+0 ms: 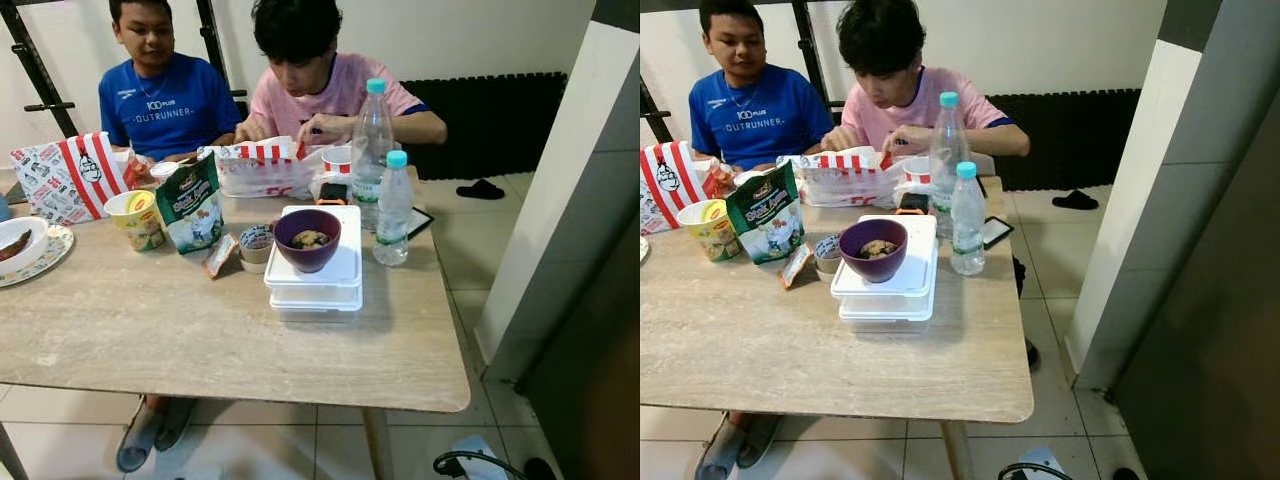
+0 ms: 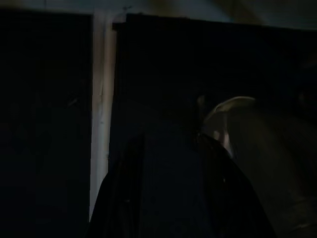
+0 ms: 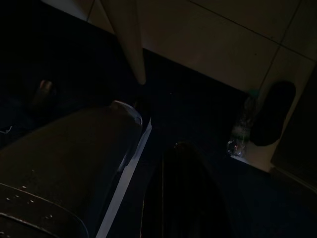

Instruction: Restocking fridge

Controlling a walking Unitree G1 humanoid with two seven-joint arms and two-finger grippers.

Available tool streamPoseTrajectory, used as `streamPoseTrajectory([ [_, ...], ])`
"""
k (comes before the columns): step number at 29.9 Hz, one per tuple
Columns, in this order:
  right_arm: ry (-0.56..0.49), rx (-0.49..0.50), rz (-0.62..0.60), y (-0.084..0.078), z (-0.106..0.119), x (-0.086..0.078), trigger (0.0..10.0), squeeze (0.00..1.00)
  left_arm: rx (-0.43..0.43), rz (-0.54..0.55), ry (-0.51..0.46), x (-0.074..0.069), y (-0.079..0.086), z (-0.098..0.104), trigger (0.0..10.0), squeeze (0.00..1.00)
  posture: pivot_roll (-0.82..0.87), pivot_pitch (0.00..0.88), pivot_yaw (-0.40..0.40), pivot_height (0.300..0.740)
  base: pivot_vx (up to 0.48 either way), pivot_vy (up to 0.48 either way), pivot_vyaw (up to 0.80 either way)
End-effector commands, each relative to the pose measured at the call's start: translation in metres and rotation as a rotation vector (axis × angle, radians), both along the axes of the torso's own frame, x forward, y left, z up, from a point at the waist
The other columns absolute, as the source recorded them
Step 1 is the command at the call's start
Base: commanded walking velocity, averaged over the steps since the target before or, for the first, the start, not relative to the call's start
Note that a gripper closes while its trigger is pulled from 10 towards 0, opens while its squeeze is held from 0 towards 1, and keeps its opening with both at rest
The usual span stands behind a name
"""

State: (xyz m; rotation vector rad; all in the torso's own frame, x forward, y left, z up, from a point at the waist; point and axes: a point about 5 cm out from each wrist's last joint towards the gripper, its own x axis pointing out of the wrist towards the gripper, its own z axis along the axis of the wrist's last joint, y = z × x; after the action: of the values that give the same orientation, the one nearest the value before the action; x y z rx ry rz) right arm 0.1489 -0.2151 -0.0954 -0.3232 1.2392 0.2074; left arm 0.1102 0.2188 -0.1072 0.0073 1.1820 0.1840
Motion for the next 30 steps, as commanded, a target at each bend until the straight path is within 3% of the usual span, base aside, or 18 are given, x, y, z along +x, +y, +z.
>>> streamPoseTrajectory([
  [1, -0.003, -0.001, 0.011, 0.002, 0.000, 0.001, 10.0, 0.00, 0.004, 0.026, 0.008, -0.002, -0.001, -0.001, 10.0, 0.00, 0.01, 0.000, 0.035, 0.740, 0.000, 0.000, 0.00],
  [2, -0.003, -0.002, 0.012, 0.002, 0.000, 0.001, 10.0, 0.00, 0.030, 0.061, 0.020, -0.004, 0.001, -0.001, 10.0, 0.00, 0.01, 0.000, 0.035, 0.740, 0.000, 0.000, 0.00],
  [4, -0.003, -0.002, 0.012, 0.002, 0.000, 0.001, 10.0, 0.00, 0.141, 0.289, 0.016, -0.011, 0.042, 0.007, 10.0, 0.00, 0.01, 0.000, 0.035, 0.740, 0.000, 0.000, 0.00],
  [5, -0.003, -0.002, 0.012, 0.002, 0.000, 0.001, 10.0, 0.00, 0.141, 0.289, 0.016, -0.011, 0.042, 0.007, 10.0, 0.00, 0.01, 0.000, 0.035, 0.740, 0.000, 0.000, 0.00],
  [7, -0.003, -0.003, 0.010, 0.002, 0.000, 0.001, 10.0, 0.00, 0.217, 0.547, -0.017, -0.024, 0.077, 0.017, 10.0, 0.00, 0.01, 0.000, 0.035, 0.740, 0.000, 0.000, 0.00],
  [8, -0.003, -0.003, 0.010, 0.002, 0.000, 0.001, 10.0, 0.00, 0.217, 0.547, -0.017, -0.024, 0.077, 0.017, 10.0, 0.00, 0.01, 0.000, 0.035, 0.740, 0.000, 0.000, 0.00],
  [10, -0.003, -0.003, 0.010, 0.001, 0.000, 0.001, 10.0, 0.00, 0.274, 0.763, -0.071, -0.033, 0.103, 0.028, 10.0, 0.00, 0.01, 0.000, 0.035, 0.740, 0.000, 0.000, 0.00],
  [11, -0.003, -0.003, 0.010, 0.001, 0.000, 0.001, 10.0, 0.00, 0.274, 0.763, -0.071, -0.033, 0.103, 0.028, 10.0, 0.00, 0.01, 0.000, 0.035, 0.740, 0.000, 0.000, 0.00],
  [14, -0.003, -0.004, 0.008, 0.001, 0.000, 0.001, 10.0, 0.00, 0.353, 1.012, -0.202, -0.034, 0.142, 0.051, 10.0, 0.00, 0.01, 0.000, 0.037, 0.740, 0.000, 0.000, 0.00],
  [17, -0.004, -0.004, 0.006, 0.001, 0.000, 0.001, 10.0, 0.00, 0.415, 1.159, -0.348, -0.027, 0.172, 0.075, 10.0, 0.00, 0.01, 0.000, 0.037, 0.740, 0.000, 0.000, 0.00],
  [18, -0.004, -0.004, 0.006, 0.001, 0.000, 0.001, 10.0, 0.00, 0.415, 1.159, -0.348, -0.027, 0.172, 0.075, 10.0, 0.00, 0.01, 0.000, 0.037, 0.740, 0.000, 0.000, 0.00],
  [20, -0.004, -0.005, 0.006, 0.001, 0.000, 0.001, 10.0, 0.00, 0.444, 1.208, -0.430, -0.021, 0.190, 0.092, 10.0, 0.00, 0.01, 0.000, 0.037, 0.740, 0.000, 0.000, 0.00],
  [22, -0.005, -0.005, 0.006, 0.001, 0.000, 0.002, 10.0, 0.00, 0.486, 1.171, -0.502, -0.008, 0.206, 0.112, 10.0, 0.00, 0.01, 0.000, 0.037, 0.740, 0.000, 0.000, 0.00],
  [23, -0.005, -0.005, 0.006, 0.001, 0.000, 0.002, 10.0, 0.00, 0.486, 1.171, -0.502, -0.008, 0.206, 0.112, 10.0, 0.00, 0.01, 0.000, 0.037, 0.740, 0.000, 0.000, 0.00],
  [25, -0.005, -0.007, 0.005, 0.001, 0.000, 0.002, 10.0, 0.00, 0.553, 1.147, -0.680, 0.021, 0.227, 0.150, 10.0, 0.00, 0.01, 0.000, 0.037, 0.740, 0.000, 0.000, 0.00],
  [28, -0.005, -0.008, 0.005, 0.001, 0.000, 0.002, 10.0, 0.00, 0.592, 1.131, -0.808, 0.039, 0.238, 0.179, 10.0, 0.00, 0.01, 0.000, 0.037, 0.740, 0.000, 0.000, 0.00],
  [29, -0.005, -0.007, 0.004, 0.001, 0.000, 0.002, 10.0, 0.00, 0.641, 1.050, -0.916, 0.062, 0.244, 0.209, 10.0, 0.00, 0.01, 0.000, 0.043, 0.740, 0.000, 0.000, 0.00],
  [30, -0.005, -0.007, 0.004, 0.001, 0.000, 0.002, 10.0, 0.00, 0.641, 1.050, -0.916, 0.062, 0.244, 0.209, 10.0, 0.00, 0.01, 0.000, 0.043, 0.740, 0.000, 0.000, 0.00],
])
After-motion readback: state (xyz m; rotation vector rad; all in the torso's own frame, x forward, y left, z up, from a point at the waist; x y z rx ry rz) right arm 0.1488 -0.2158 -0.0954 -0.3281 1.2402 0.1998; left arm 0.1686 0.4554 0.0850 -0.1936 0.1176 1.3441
